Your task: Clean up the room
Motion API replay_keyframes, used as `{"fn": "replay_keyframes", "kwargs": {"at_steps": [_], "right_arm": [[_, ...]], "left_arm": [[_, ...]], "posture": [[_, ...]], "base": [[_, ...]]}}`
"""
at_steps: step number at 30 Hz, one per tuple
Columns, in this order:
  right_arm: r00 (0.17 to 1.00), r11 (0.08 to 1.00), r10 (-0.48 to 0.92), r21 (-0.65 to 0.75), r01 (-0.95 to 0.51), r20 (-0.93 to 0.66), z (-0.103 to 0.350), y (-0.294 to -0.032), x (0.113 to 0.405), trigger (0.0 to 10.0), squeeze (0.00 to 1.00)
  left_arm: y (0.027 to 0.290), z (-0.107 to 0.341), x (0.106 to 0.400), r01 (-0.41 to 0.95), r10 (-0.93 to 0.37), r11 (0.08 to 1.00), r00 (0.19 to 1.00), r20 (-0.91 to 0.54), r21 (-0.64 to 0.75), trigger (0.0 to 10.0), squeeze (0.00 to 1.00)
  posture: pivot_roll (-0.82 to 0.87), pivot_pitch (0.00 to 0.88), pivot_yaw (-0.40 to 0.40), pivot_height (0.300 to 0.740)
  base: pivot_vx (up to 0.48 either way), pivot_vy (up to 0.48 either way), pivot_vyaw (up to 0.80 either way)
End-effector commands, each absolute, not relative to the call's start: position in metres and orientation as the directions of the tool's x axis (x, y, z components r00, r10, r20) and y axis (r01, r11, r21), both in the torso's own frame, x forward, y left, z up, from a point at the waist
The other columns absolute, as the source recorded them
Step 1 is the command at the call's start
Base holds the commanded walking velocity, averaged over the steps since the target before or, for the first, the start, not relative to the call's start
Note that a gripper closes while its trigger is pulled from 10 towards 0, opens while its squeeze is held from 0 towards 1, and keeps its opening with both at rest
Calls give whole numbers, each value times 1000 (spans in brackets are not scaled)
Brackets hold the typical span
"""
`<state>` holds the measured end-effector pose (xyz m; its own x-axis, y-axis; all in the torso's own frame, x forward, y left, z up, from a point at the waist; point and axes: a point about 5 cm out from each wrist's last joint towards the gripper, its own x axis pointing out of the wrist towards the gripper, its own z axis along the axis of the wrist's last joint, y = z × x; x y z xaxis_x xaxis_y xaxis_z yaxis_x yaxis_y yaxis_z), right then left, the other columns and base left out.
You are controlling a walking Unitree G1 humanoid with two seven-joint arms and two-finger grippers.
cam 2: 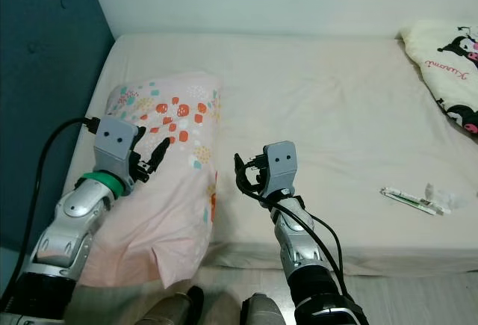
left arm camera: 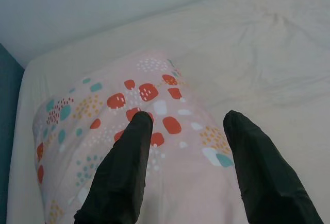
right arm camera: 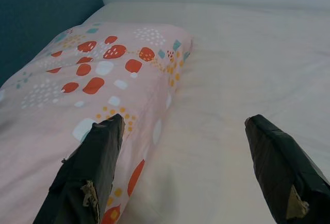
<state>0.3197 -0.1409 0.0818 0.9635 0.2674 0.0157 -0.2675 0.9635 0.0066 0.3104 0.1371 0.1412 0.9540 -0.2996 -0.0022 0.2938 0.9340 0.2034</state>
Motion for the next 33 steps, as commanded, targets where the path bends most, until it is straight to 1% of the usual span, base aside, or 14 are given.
{"fn": "replay_keyframes", "kwargs": {"at_steps": [1,7,23,33], "right_arm": [[962,962,272,9,-272,6,77,-140,315,10000,0],[963,963,270,9,-270,-4,75,-140,315,10000,0],[961,961,275,14,-275,-6,75,-139,315,10000,0],[962,962,273,12,-273,-7,75,-140,316,10000,0]], "left_arm": [[136,135,307,301,-305,930,952,-17,210,10000,0],[134,134,307,296,-298,933,954,-22,206,10000,0],[139,137,310,276,-280,940,960,-9,200,10000,0],[139,137,310,276,-280,940,960,-9,201,10000,0]], "posture": [[9,94,51,714],[9,94,50,714],[12,95,52,714],[10,96,57,714]], "base": [[0,0,0],[0,0,0],[0,479,0],[0,413,0]]}}
